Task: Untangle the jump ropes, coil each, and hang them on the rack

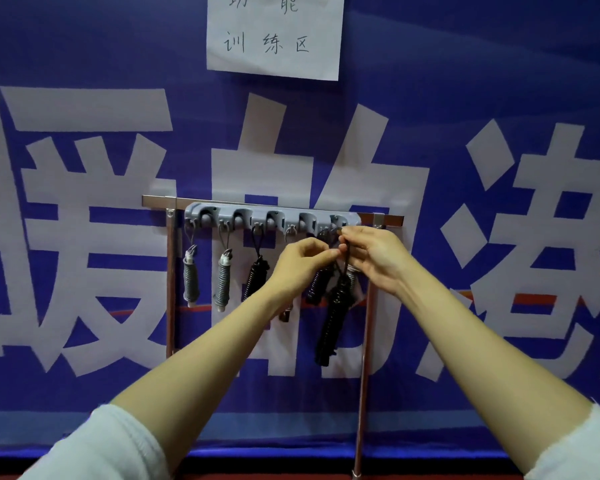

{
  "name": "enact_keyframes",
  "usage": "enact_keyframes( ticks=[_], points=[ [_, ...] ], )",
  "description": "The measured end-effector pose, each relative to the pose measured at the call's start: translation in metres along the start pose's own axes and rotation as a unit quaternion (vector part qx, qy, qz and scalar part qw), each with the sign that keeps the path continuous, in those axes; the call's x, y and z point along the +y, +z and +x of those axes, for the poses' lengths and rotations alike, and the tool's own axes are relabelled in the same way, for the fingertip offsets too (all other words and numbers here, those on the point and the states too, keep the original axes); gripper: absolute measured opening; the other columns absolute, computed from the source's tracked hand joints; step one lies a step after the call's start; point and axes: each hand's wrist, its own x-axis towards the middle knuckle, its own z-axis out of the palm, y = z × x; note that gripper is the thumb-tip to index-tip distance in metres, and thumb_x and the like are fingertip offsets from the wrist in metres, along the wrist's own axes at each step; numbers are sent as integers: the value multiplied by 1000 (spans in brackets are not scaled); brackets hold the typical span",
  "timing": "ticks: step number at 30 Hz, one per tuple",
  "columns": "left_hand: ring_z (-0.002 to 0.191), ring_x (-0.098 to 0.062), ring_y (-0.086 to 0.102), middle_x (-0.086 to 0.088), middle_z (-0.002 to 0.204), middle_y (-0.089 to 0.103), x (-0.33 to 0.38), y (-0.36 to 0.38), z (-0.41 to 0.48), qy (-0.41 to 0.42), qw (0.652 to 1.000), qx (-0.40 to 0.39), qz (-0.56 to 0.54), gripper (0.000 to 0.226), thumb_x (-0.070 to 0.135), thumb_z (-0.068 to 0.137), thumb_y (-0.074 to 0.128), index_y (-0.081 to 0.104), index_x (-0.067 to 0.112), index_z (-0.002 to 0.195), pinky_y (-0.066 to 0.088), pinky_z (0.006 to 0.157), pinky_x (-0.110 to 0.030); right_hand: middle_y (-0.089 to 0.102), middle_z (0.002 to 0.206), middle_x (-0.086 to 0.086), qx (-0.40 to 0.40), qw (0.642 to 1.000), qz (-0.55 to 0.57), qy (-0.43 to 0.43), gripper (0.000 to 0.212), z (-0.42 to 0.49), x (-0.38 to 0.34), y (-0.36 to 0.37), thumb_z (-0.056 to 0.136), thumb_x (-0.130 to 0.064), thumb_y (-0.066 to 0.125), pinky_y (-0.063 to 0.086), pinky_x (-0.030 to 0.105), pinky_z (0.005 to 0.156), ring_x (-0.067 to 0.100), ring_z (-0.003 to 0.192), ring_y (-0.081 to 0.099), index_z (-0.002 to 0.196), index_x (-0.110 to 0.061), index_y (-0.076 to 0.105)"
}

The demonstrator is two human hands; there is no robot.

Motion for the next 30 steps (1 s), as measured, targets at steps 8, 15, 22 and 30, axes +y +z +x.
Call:
enact_keyframes(
  ticks=[8,15,22,30],
  points=[
    [63,-16,57,-6,72,60,-70,54,81,-96,995,24,-24,20,16,93,63,56,14,75,53,64,-32,67,89,14,83,988,-127,1,28,64,43,-76,83,14,61,59,26,71,21,78,68,110,9,59],
    [46,-8,54,0,61,52,-96,73,148,-82,992,68,-71,14,18,96,58,55,9,86,59,66,-43,69,83,10,168,968,-147,-113,17,132,59,-97,84,10,63,59,24,71,18,78,68,92,-5,65],
    [56,-23,64,-6,63,58,-107,79,185,-77,988,101,-83,20,14,93,62,50,8,79,60,64,-40,67,84,7,211,957,-144,-136,14,172,71,-103,83,7,66,59,24,72,17,77,67,88,-6,66],
    [50,-15,57,-3,59,56,-126,88,187,-73,992,95,-44,19,15,94,61,56,11,77,60,66,-38,67,84,10,190,964,-137,-124,10,174,94,-114,87,2,66,58,23,70,17,78,67,88,-8,64]
  ],
)
